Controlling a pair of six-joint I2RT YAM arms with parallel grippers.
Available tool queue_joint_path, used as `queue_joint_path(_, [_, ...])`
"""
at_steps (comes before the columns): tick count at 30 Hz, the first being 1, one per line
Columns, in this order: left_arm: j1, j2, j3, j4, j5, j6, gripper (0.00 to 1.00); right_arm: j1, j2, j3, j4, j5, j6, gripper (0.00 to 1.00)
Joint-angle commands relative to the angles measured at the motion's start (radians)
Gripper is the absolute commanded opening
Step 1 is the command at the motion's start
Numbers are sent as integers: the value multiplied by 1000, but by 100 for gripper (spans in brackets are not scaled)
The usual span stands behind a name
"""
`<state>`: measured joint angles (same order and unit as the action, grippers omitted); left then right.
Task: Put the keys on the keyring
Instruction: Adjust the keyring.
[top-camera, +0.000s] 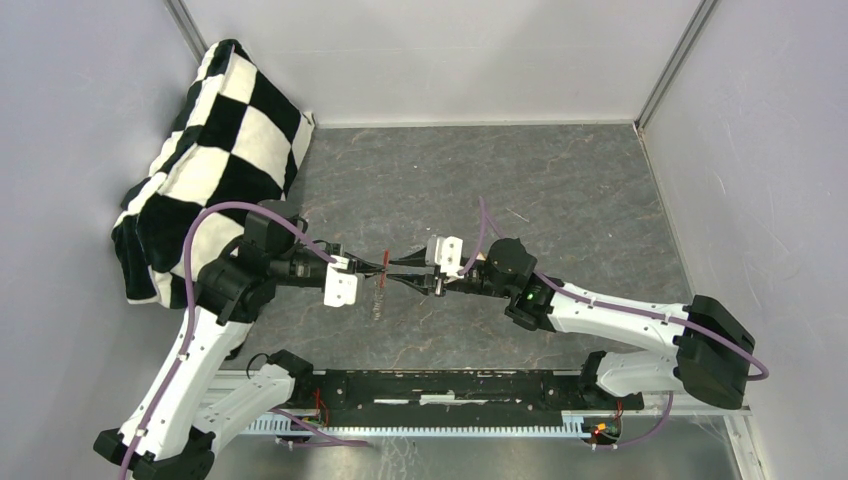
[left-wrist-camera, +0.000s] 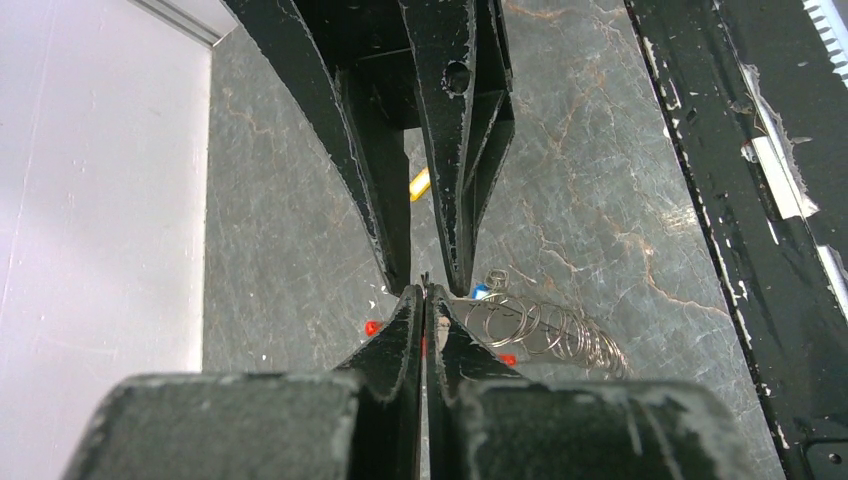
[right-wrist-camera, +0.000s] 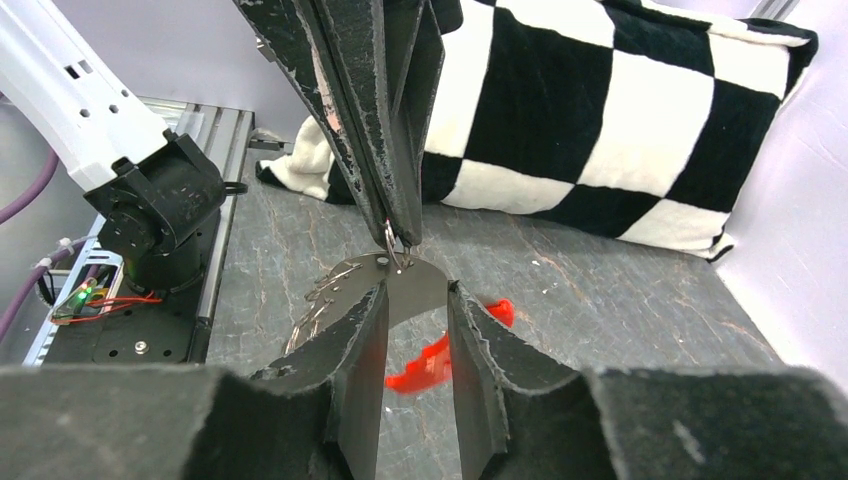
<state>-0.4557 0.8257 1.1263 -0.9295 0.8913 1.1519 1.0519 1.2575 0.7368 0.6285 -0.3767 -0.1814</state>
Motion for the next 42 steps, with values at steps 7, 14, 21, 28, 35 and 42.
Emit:
queue_joint_path(7, [-2, -10, -11, 23, 32, -8, 2, -1, 8, 61, 69, -22, 14, 32])
queue_joint_path(14, [-2, -4, -13, 31, 38, -10, 2, -1, 31, 77, 63, -57, 25, 10])
queue_joint_path(21, [-2, -6, -26, 41, 23, -32, 6, -4, 23, 66, 93, -57, 42, 0])
queue_joint_path(28, [-2, -9, -36, 43, 2, -68, 22, -20, -32, -34, 220, -19, 115, 0])
queue_joint_path(35, [-1, -13, -19, 24, -41, -109, 51, -33, -51, -78, 261, -21, 135, 0])
queue_joint_path(42, [-2, -12, -10, 77, -68, -187, 44, -32, -42, -77, 256, -98, 134, 0])
